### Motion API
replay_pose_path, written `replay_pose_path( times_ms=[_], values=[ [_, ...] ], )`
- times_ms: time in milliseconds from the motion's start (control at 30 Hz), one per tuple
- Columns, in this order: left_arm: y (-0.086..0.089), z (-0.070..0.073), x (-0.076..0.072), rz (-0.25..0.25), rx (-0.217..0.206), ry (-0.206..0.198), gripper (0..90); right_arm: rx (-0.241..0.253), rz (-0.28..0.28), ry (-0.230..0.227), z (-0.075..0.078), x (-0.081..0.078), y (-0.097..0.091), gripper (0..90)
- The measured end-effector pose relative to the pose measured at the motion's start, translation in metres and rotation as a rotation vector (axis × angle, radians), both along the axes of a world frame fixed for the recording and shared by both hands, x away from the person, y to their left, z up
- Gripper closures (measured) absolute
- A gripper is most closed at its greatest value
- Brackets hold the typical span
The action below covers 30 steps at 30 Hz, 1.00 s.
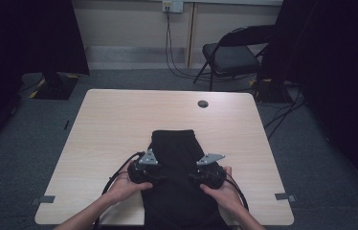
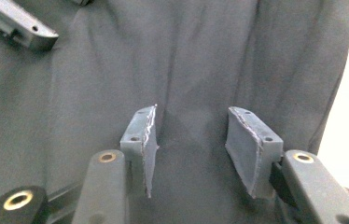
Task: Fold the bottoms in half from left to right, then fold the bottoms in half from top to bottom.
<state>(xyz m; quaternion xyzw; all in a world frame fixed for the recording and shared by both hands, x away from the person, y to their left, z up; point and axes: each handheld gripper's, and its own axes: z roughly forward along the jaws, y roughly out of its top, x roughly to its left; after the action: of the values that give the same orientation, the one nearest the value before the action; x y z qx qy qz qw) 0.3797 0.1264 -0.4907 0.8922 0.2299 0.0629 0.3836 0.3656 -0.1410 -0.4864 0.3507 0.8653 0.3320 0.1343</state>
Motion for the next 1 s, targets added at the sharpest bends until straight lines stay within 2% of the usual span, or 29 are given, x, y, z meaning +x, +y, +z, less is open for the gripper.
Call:
replay_pose_path(
  times_ms=[67,133,200,233,300,367,400,433,467,500,533,567,600,633,733,767,833,933,1000],
  values=[
    [-0.001,0.002,-0.010,-0.028,0.010,0.023,45.8,-0.010,0.006,0.013,0.002,-0.013,-0.002,52.2],
    [0.000,0.005,-0.015,-0.048,0.009,0.057,48.3,-0.026,0.026,0.036,0.005,-0.021,-0.004,50.9],
    [0.004,0.009,-0.013,-0.047,0.004,0.061,48.4,-0.027,0.033,0.028,0.009,-0.018,-0.006,47.1],
    [0.007,0.011,-0.010,-0.028,-0.020,0.063,48.3,-0.002,0.017,0.014,0.013,-0.014,-0.008,46.4],
    [0.014,0.019,-0.001,0.004,-0.038,0.048,48.1,0.079,-0.040,-0.011,0.026,0.002,-0.015,43.8],
    [0.022,0.026,0.011,0.073,-0.075,0.033,47.5,0.118,-0.081,-0.032,0.037,0.024,-0.018,41.1],
    [0.022,0.026,0.011,0.073,-0.075,0.033,47.4,0.121,-0.088,-0.029,0.040,0.035,-0.018,40.0],
    [0.032,0.029,0.024,0.132,-0.078,-0.007,47.3,0.102,-0.095,-0.035,0.043,0.045,-0.016,39.5],
    [0.035,0.028,0.028,0.154,-0.087,-0.002,47.3,0.075,-0.107,-0.065,0.045,0.057,-0.014,39.1],
    [0.039,0.028,0.035,0.174,-0.083,0.007,47.2,0.069,-0.107,-0.071,0.046,0.064,-0.013,38.4],
    [0.041,0.029,0.040,0.184,-0.084,0.001,46.0,0.085,-0.108,-0.078,0.047,0.073,-0.014,37.8],
    [0.043,0.029,0.045,0.201,-0.090,-0.010,45.0,0.121,-0.116,-0.073,0.047,0.081,-0.014,37.0],
    [0.044,0.028,0.050,0.221,-0.101,0.002,45.0,0.137,-0.128,-0.048,0.045,0.089,-0.014,36.2],
    [0.044,0.027,0.054,0.224,-0.100,0.017,44.1,0.134,-0.130,-0.040,0.038,0.097,-0.012,36.0],
    [0.037,0.023,0.066,0.252,-0.118,0.006,43.1,0.115,-0.131,0.015,0.020,0.108,-0.007,33.1],
    [0.035,0.021,0.069,0.250,-0.113,0.028,41.1,0.117,-0.141,0.027,0.013,0.110,-0.006,31.0],
    [0.030,0.016,0.074,0.250,-0.097,0.041,39.0,0.154,-0.138,0.052,0.007,0.113,-0.006,30.4],
    [0.025,0.011,0.079,0.265,-0.072,0.048,37.5,0.135,-0.144,0.057,0.002,0.116,-0.004,27.6],
    [0.024,0.007,0.079,0.277,-0.052,0.050,38.2,0.117,-0.139,0.041,0.000,0.116,-0.003,27.1]
  ],
)
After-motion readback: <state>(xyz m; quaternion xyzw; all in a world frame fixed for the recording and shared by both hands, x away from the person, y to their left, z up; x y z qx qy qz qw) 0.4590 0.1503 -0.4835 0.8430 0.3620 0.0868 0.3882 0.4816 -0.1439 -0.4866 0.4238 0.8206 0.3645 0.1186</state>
